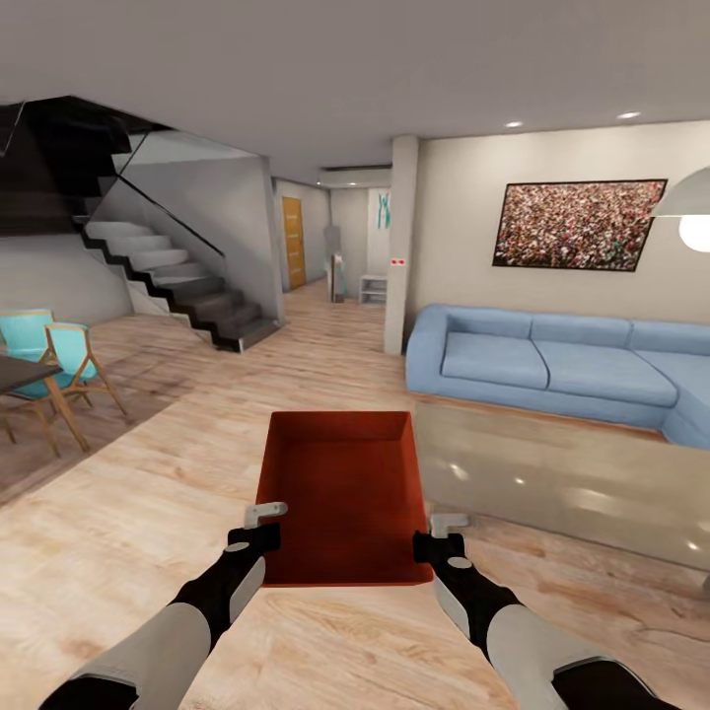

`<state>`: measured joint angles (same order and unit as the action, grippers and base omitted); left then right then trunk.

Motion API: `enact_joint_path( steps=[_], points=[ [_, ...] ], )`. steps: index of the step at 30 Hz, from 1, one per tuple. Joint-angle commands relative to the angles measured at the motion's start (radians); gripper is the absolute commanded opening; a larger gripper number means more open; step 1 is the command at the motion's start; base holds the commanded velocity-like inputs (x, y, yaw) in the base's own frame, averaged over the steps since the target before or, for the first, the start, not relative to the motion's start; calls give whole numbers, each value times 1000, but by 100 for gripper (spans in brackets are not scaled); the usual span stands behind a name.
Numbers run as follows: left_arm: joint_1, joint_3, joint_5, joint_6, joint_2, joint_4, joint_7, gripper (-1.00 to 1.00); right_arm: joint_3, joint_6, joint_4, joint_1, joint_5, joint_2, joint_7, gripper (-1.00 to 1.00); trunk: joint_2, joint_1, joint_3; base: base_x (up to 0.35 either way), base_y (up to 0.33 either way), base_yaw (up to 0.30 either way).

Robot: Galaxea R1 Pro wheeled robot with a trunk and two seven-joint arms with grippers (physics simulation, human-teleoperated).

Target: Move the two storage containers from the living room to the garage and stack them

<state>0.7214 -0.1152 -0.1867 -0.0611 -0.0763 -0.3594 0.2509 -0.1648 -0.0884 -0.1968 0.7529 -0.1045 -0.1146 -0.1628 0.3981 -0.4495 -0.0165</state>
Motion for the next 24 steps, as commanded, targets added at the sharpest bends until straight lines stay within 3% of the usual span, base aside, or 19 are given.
enact_joint_path(
  steps=[1, 17, 24],
  points=[
    [1, 8, 15, -6, 0, -4, 33, -100, -6, -4, 2, 0, -15, 0, -4, -100, 2, -1, -2, 0, 0, 267],
    [1, 8, 15, -6, 0, -4, 33, -100, -7, -4, 3, 0, -13, 0, -5, -100, 2, -1, -2, 0, 0, 264],
    [1, 8, 15, -6, 0, -4, 31, -100, -6, -3, 3, 0, -11, 0, -4, -100, 2, -1, -2, 42, 0, 55]
  ],
)
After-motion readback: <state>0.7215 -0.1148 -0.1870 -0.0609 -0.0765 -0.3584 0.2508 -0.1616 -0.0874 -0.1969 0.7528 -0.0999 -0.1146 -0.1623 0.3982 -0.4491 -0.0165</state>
